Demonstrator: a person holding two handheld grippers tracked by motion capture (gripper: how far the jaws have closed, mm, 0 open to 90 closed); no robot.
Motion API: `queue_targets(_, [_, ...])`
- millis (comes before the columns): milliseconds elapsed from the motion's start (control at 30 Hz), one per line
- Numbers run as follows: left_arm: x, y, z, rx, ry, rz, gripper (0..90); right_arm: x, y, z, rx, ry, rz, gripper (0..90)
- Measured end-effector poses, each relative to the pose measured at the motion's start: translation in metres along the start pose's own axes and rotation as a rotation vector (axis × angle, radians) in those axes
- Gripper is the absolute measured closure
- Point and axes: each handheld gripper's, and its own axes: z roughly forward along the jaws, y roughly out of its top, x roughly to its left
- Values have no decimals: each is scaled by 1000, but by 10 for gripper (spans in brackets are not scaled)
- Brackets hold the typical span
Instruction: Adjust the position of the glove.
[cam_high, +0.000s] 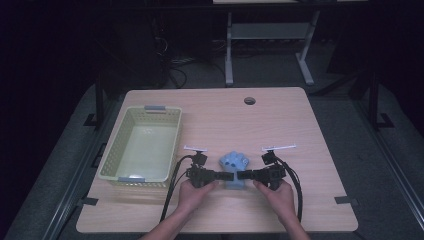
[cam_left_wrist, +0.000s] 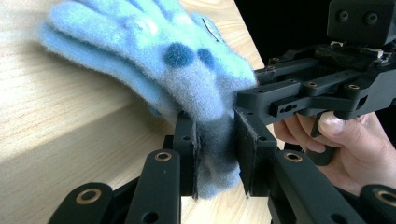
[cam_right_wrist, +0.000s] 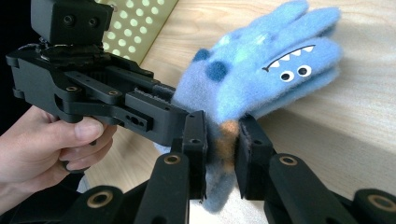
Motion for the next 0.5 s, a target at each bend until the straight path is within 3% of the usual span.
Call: queue_targets(500, [-3, 3, -8, -13, -7, 18, 710, 10, 7, -2, 8, -10, -21, 757])
